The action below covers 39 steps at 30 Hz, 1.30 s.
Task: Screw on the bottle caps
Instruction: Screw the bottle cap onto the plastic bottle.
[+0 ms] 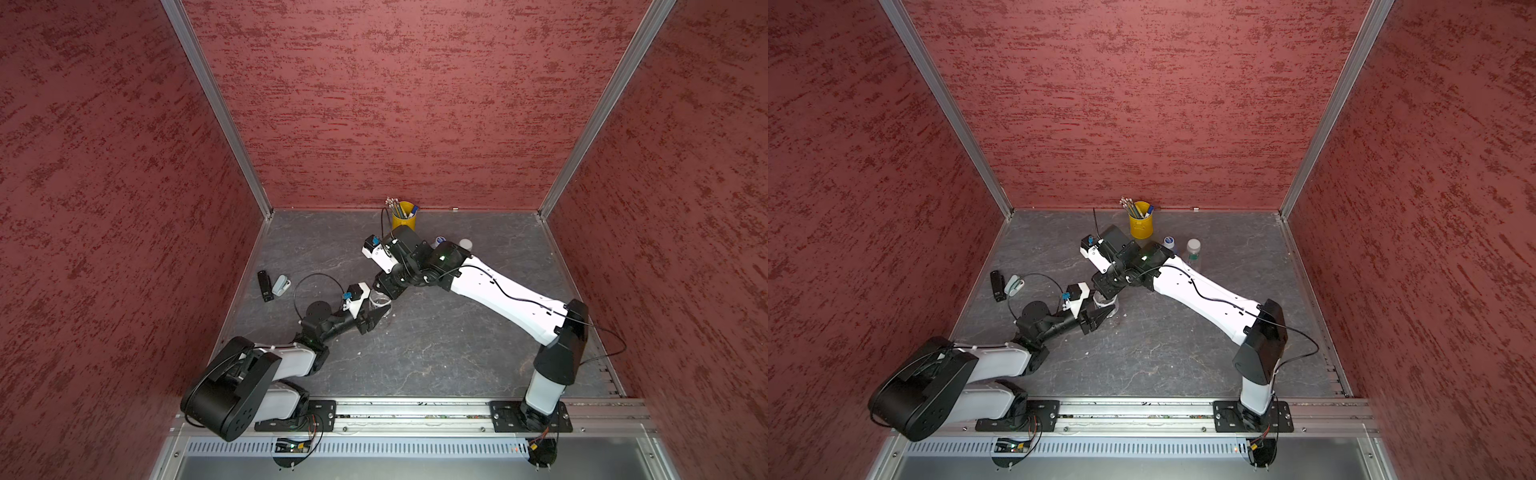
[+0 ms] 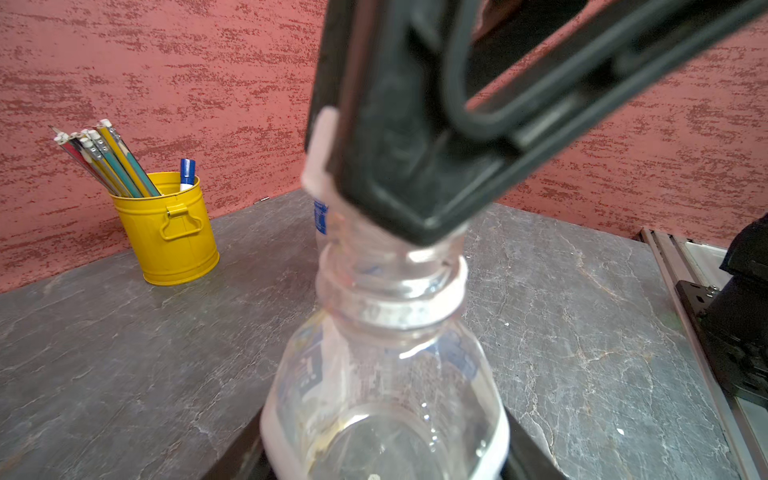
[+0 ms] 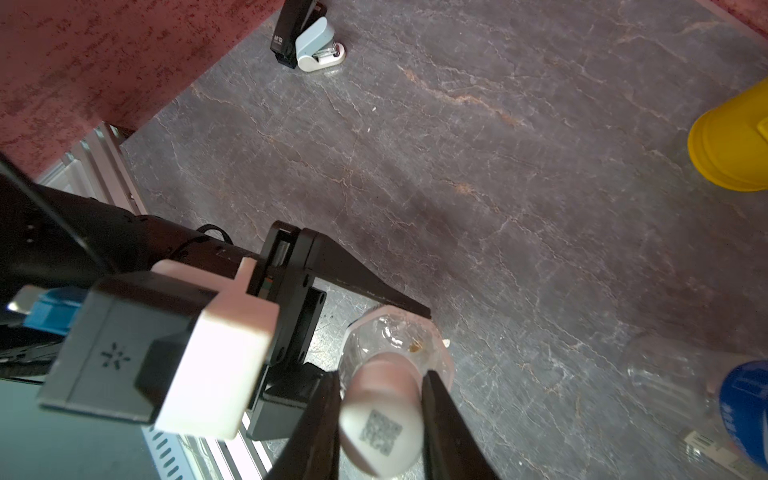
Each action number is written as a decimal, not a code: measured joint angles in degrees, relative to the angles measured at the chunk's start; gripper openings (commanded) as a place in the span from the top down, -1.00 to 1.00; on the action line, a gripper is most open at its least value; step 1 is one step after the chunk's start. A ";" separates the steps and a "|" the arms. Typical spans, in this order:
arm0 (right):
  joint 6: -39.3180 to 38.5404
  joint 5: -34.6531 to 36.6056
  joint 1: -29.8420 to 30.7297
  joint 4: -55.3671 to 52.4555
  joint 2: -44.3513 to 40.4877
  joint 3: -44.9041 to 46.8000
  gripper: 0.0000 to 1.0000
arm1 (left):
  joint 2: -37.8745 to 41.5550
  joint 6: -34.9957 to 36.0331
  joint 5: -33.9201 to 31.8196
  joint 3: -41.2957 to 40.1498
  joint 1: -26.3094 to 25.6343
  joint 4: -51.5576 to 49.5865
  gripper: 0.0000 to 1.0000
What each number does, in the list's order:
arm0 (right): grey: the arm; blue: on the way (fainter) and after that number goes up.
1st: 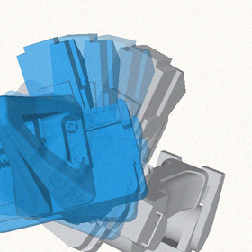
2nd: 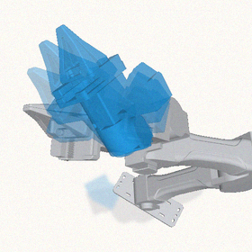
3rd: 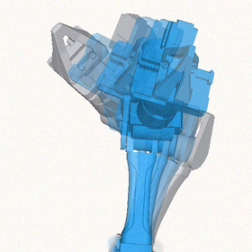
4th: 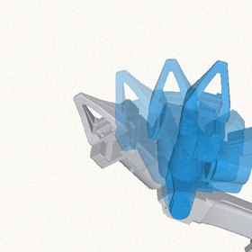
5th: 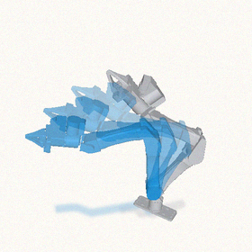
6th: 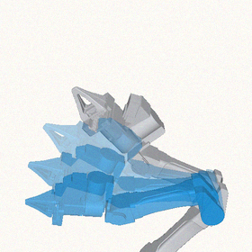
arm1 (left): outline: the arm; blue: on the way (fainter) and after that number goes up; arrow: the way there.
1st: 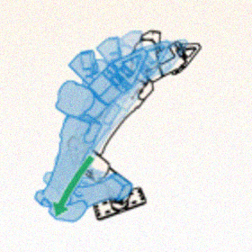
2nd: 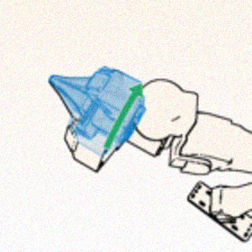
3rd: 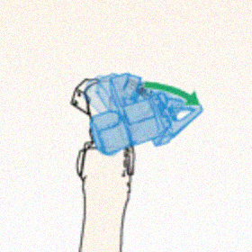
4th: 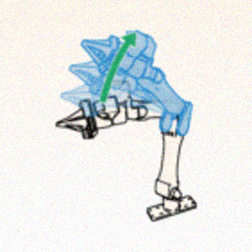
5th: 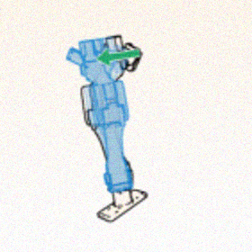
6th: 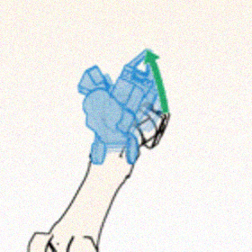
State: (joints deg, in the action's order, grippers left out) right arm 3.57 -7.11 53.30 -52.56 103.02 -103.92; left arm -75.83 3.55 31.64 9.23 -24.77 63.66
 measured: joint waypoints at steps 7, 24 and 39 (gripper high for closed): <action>0.07 0.59 0.11 -2.43 1.01 -1.18 0.38 | 0.07 0.22 -0.24 0.00 -0.44 -1.01 -0.18; 1.81 0.94 0.28 -6.38 2.62 -2.43 0.05 | -0.02 2.32 -1.79 0.00 -3.13 -0.66 -0.19; 2.89 1.60 -0.42 -6.16 -4.09 -2.08 -0.24 | -1.03 2.38 -1.88 -0.02 -3.28 0.48 -0.19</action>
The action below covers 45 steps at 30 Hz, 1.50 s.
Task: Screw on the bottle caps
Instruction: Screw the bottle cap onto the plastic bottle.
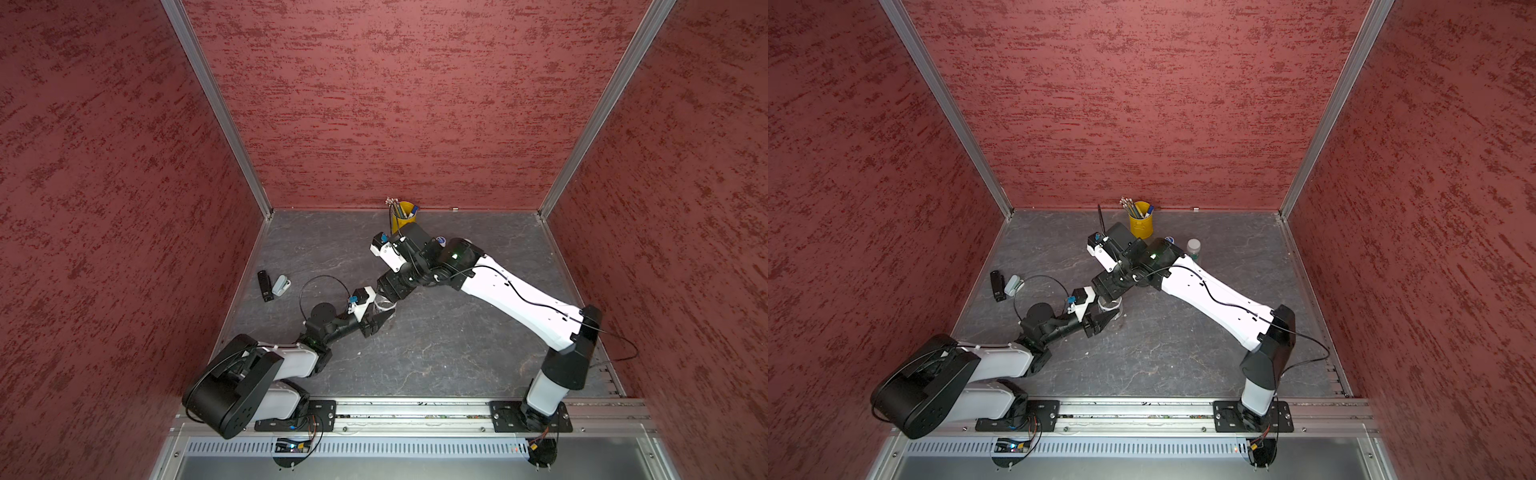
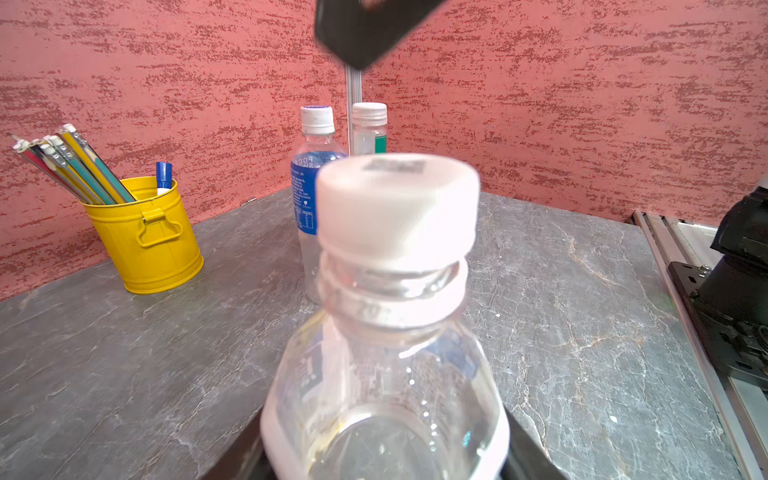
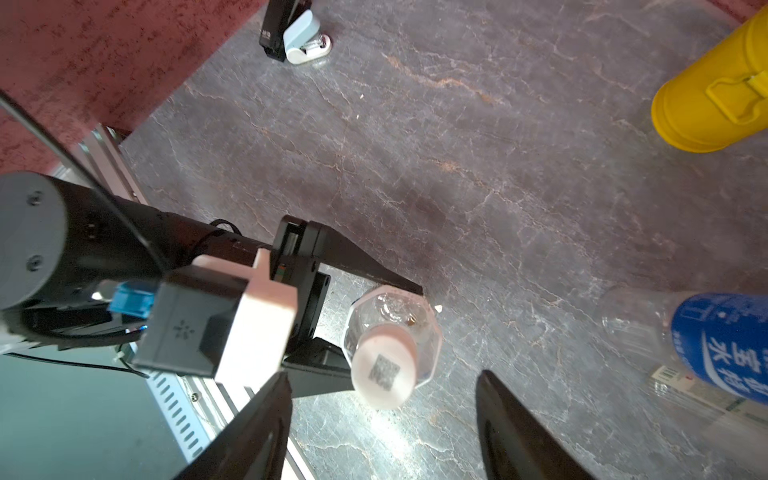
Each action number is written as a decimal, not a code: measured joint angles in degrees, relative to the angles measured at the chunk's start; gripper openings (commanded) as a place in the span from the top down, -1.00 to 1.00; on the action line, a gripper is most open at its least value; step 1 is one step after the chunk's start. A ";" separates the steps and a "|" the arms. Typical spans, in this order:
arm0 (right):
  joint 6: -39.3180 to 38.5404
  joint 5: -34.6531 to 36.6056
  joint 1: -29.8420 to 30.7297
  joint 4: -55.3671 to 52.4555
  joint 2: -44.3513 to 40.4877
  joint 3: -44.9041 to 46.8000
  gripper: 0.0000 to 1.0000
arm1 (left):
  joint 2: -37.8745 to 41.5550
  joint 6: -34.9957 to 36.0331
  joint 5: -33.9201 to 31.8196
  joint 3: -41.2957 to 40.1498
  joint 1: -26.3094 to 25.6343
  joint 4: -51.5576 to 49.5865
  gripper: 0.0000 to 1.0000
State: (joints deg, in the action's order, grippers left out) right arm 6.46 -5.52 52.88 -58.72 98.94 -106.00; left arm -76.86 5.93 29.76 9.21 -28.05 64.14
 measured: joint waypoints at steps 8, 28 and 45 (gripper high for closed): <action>1.60 -2.34 -0.28 -0.02 0.13 1.11 0.35 | -0.09 -0.02 0.00 0.00 -0.04 0.13 -0.18; 0.96 3.63 2.58 -2.23 2.58 1.01 0.61 | -0.04 -0.28 -0.22 0.02 0.04 -0.11 -0.18; 3.65 6.95 3.54 -21.77 16.02 -22.53 0.64 | 3.17 3.39 -3.26 1.36 -3.21 -6.49 -0.14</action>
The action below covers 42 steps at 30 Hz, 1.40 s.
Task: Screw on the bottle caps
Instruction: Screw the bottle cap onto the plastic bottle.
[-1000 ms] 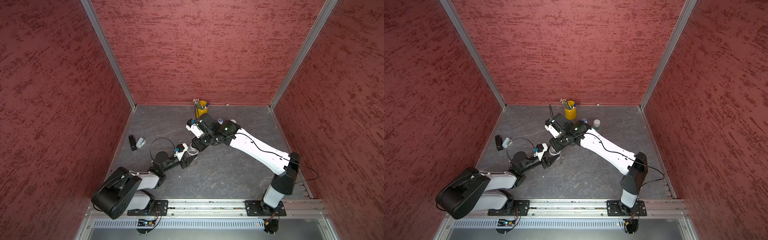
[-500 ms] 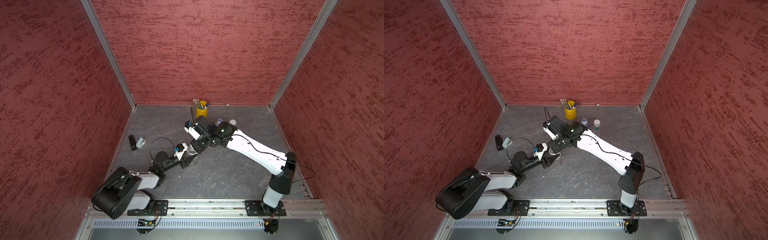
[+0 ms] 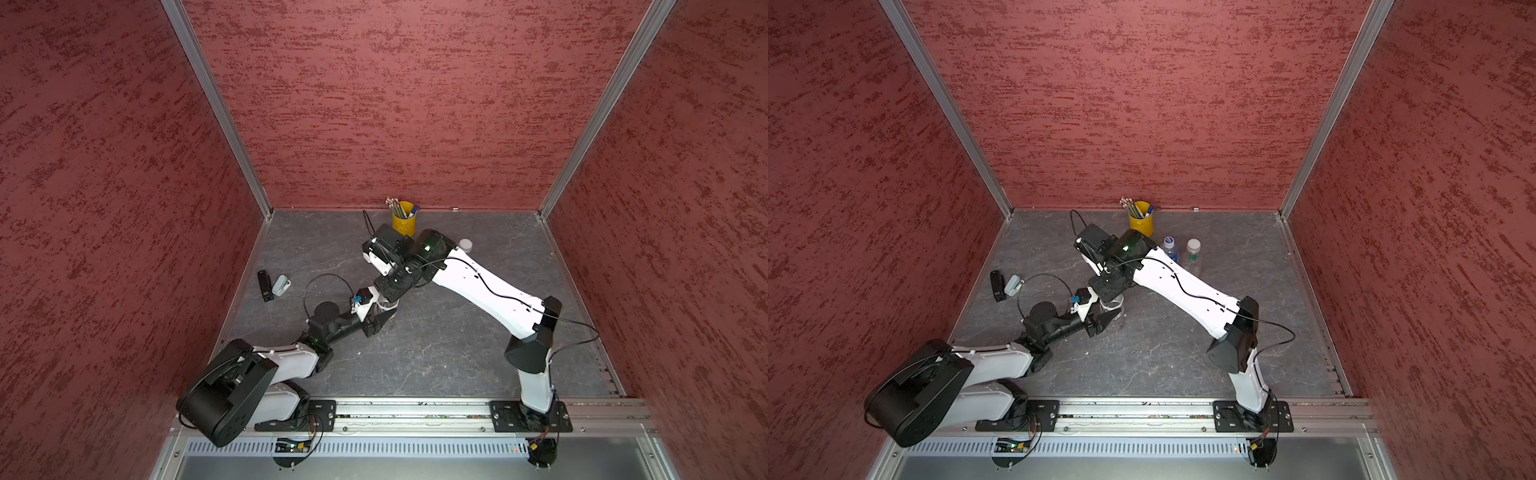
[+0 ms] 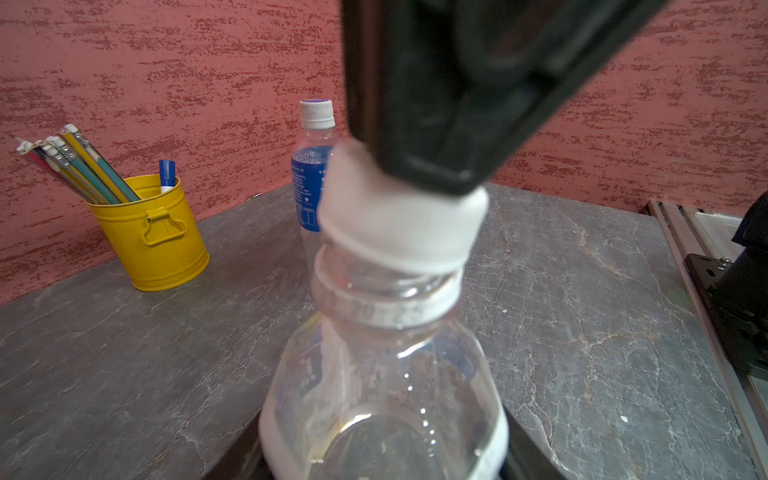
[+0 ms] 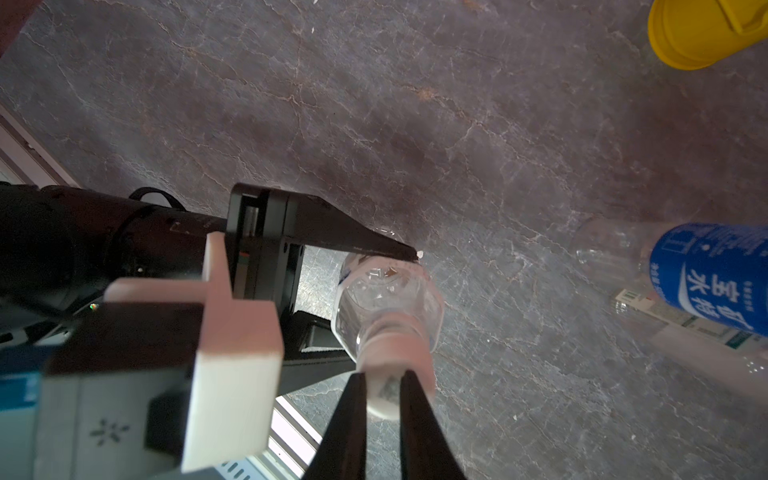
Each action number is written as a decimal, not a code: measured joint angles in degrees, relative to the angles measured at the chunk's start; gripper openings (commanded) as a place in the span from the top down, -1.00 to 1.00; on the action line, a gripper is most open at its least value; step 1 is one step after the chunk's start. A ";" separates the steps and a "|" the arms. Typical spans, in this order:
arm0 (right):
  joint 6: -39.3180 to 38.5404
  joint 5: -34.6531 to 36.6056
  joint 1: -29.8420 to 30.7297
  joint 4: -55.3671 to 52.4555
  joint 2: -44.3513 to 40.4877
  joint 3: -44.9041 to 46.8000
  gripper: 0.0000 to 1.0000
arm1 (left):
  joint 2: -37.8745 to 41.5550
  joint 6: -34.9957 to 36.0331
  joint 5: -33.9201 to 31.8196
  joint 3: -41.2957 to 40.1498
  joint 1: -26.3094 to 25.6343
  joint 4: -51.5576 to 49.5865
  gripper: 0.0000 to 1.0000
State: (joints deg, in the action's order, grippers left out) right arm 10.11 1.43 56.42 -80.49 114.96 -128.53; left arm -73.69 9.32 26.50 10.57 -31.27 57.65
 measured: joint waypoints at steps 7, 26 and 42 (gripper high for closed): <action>2.60 0.07 -0.33 -0.57 2.82 0.96 0.66 | 1.25 3.65 0.59 0.07 -2.75 -1.81 -0.14; -7.23 -4.15 -4.37 1.05 -8.11 -0.04 -0.21 | -1.60 2.23 1.90 0.09 -2.32 1.95 -0.14; -22.99 -12.22 -5.64 3.76 -10.82 12.50 -0.18 | -4.04 -0.09 6.14 0.85 -0.52 3.89 -0.14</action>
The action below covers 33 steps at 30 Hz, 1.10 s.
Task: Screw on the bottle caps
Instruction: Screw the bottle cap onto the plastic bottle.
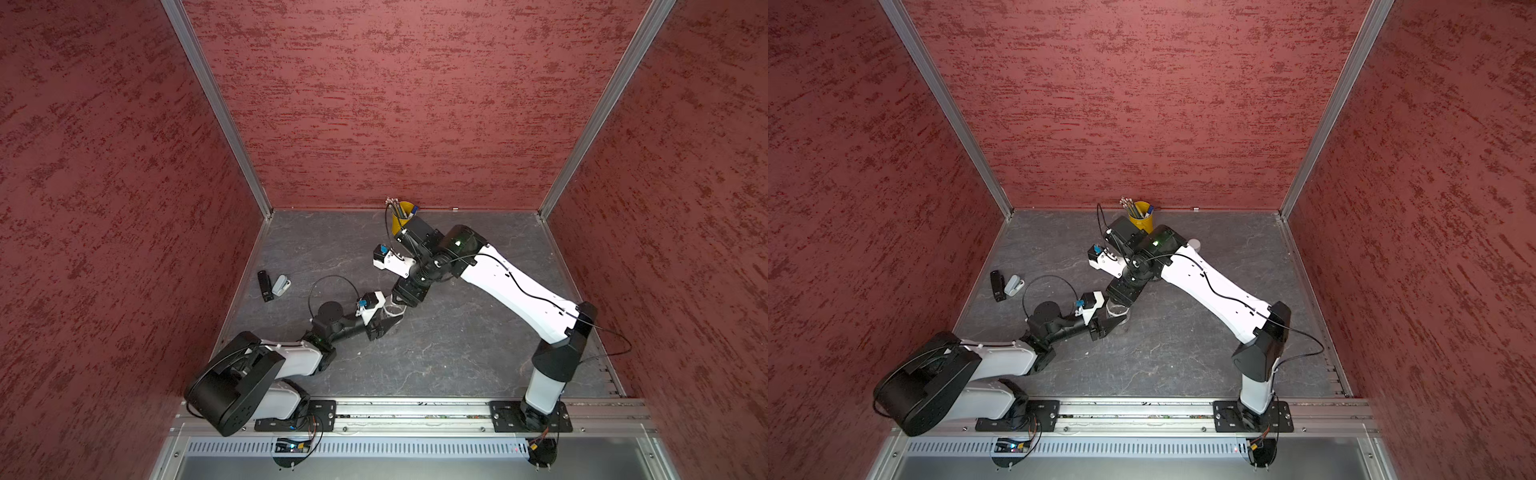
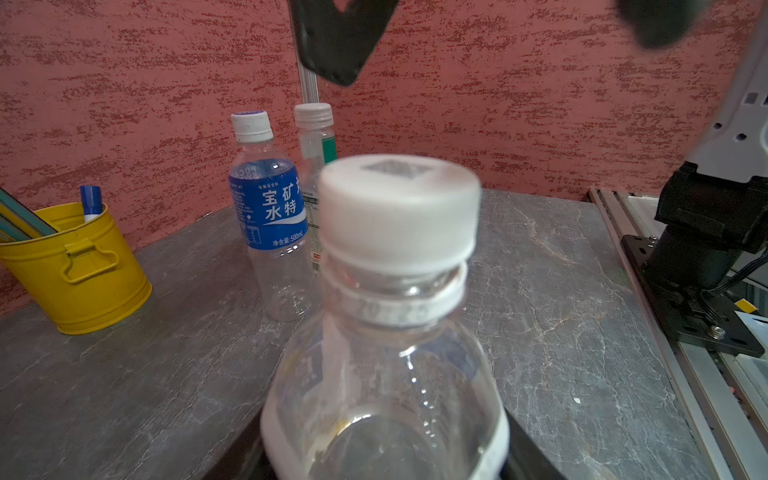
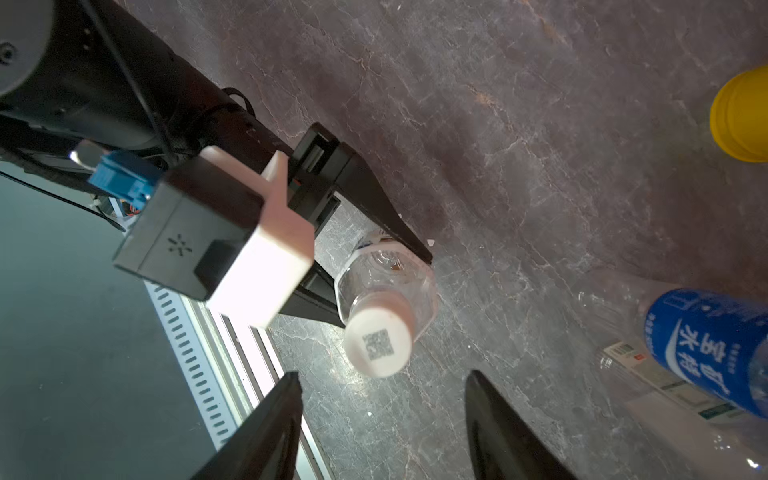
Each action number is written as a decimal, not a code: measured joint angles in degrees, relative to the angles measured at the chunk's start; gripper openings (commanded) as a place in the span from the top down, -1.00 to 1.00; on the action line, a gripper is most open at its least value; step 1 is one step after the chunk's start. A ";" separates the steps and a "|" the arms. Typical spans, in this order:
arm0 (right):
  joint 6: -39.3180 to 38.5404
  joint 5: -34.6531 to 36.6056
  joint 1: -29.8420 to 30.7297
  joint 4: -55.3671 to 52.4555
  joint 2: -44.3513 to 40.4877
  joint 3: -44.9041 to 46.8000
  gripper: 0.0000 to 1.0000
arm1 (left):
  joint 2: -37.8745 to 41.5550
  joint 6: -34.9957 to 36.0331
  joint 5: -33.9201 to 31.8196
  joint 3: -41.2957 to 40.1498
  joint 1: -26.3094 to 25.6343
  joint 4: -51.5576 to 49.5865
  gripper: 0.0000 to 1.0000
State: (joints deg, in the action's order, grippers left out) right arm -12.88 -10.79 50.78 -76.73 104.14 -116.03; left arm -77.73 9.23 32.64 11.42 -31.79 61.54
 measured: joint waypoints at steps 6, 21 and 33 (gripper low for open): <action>-1.97 1.88 2.08 -1.05 2.97 -2.43 -0.11 | 0.00 -0.02 0.39 0.31 0.02 -0.50 -0.14; -2.73 6.01 3.39 -3.72 4.81 -2.86 0.20 | 0.00 0.00 0.74 0.59 0.09 -1.07 -0.14; 5.55 8.98 3.82 -3.89 5.68 -3.52 0.55 | 1.25 0.02 -0.46 0.59 0.00 -2.69 -0.14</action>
State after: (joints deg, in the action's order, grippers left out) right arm -7.33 -1.80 54.61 -80.62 109.82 -119.55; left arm -76.49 9.26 32.18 12.01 -31.79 58.85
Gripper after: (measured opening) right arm 0.315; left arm 0.611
